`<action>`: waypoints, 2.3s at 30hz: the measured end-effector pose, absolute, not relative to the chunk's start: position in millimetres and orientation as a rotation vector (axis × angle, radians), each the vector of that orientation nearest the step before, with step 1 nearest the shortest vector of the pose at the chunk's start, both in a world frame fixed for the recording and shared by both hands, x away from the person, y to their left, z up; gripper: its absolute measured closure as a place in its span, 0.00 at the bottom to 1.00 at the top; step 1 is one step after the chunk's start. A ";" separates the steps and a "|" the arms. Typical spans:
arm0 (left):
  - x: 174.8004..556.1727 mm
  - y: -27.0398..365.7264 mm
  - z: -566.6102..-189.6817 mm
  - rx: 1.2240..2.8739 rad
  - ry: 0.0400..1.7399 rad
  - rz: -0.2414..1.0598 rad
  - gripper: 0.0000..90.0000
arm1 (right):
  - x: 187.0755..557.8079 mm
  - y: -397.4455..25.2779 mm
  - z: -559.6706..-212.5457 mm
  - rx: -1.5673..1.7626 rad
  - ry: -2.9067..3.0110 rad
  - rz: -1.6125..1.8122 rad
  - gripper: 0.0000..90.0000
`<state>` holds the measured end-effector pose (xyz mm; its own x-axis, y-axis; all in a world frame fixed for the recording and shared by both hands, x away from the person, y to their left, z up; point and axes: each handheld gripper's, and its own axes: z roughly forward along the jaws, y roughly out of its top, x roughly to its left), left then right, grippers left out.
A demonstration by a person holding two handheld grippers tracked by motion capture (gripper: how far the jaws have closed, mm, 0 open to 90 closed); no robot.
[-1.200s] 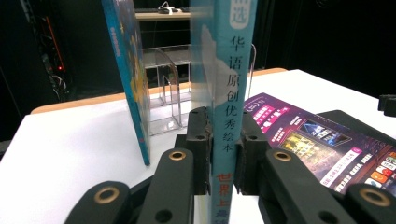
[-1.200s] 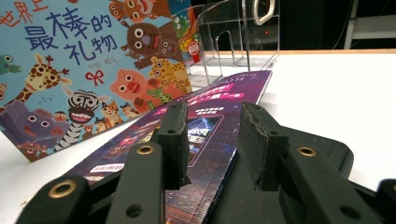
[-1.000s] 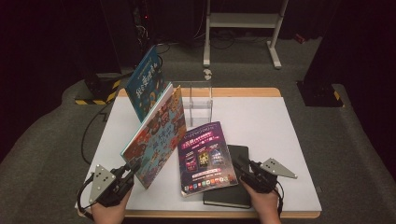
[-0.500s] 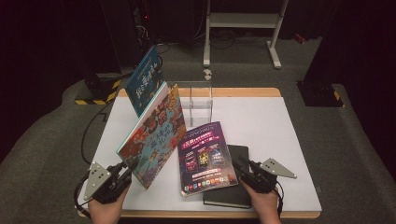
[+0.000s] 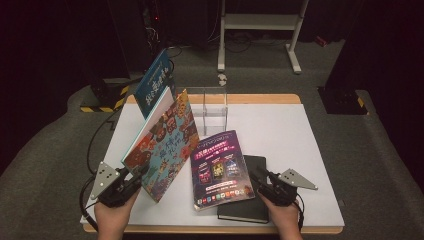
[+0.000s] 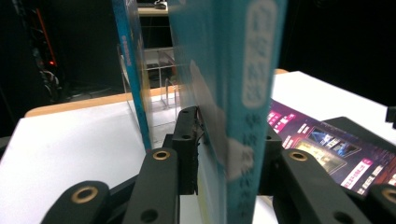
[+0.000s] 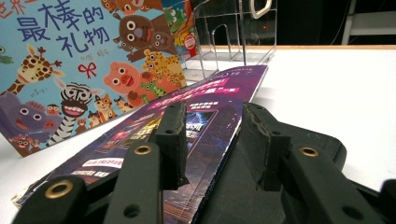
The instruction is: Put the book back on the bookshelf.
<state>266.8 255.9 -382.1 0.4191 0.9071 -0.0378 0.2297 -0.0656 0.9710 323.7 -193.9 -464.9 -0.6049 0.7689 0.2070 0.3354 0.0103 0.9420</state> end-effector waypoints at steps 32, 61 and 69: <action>288.9 230.8 -362.2 1.550 1.002 0.830 0.78 | 323.2 -189.1 -466.0 1.091 1.933 1.513 0.63; 297.6 205.9 -343.7 1.618 0.965 0.871 0.90 | 333.0 -223.8 -474.4 1.132 1.904 1.464 0.61; 324.4 221.0 -313.7 1.640 0.993 0.786 0.91 | 331.1 -232.7 -471.7 1.145 1.865 1.497 0.61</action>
